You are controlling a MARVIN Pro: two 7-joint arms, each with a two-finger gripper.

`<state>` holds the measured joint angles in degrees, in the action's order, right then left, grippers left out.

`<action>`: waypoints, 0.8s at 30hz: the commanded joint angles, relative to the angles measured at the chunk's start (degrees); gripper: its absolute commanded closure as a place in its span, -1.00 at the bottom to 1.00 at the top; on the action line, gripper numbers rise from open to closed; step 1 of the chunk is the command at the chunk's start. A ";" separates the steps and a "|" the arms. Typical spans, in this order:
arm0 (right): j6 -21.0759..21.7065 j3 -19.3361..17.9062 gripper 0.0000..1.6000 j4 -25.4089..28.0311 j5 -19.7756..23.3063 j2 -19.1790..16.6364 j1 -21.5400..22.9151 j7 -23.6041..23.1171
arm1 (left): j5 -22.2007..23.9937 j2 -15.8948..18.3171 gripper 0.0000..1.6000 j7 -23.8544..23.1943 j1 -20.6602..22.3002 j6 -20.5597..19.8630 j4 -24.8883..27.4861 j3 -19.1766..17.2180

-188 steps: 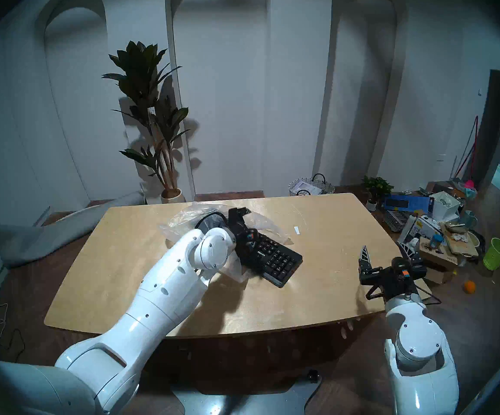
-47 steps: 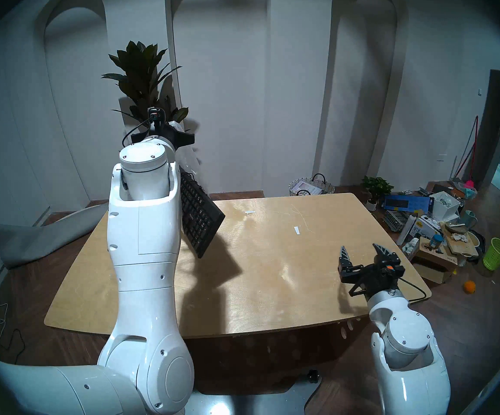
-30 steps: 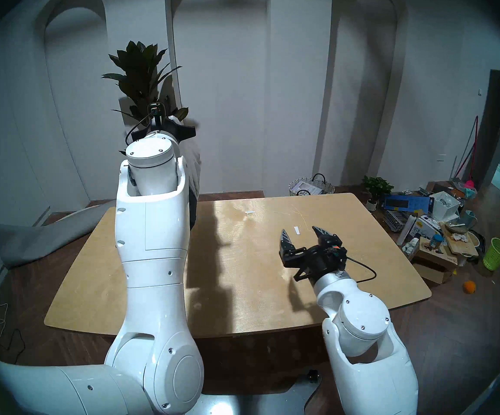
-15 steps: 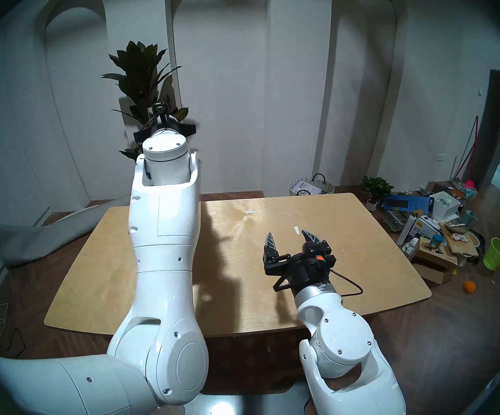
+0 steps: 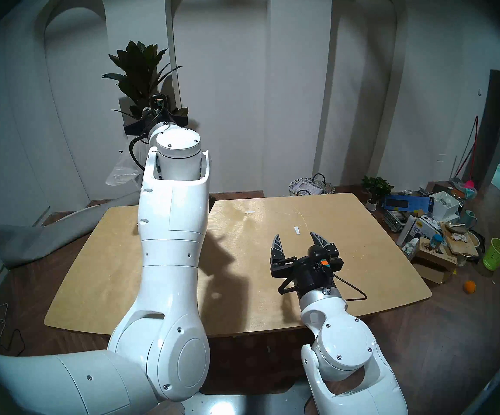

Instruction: Unwrap the new keyboard and set the wrapping aside

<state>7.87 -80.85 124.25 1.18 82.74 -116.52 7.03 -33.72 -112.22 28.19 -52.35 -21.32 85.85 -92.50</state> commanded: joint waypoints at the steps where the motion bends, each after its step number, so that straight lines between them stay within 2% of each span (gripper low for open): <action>1: -1.74 -0.91 -1.00 -2.46 -0.06 -0.70 4.57 -1.09 | -0.78 0.05 1.00 0.69 2.30 2.72 1.32 1.97; 10: -3.45 -0.79 -1.00 -4.61 -0.25 -0.91 6.13 -2.31 | 2.08 -0.73 1.00 -3.62 0.89 0.93 4.33 2.00; 13: -4.27 -0.74 -1.00 -4.78 -0.50 -1.12 6.27 -2.61 | 3.22 -1.15 1.00 -6.05 -0.90 -0.53 6.77 2.48; 18: -4.94 -1.00 -1.00 -5.00 -0.55 -1.29 6.43 -2.95 | 6.82 0.66 1.00 -7.83 -3.25 -3.53 9.70 4.99; 21: -5.23 -1.11 -1.00 -5.17 -0.66 -1.39 6.64 -3.13 | 9.29 1.59 1.00 -7.34 -4.34 -5.27 11.33 7.44; 24: -5.45 -1.10 -1.00 -5.04 -0.61 -1.31 6.92 -3.27 | 9.88 2.53 1.00 -5.83 -5.32 -5.55 12.09 9.96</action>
<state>3.88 -81.86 118.11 0.26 81.13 -110.80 3.77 -25.65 -111.51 21.22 -57.09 -26.53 93.76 -87.68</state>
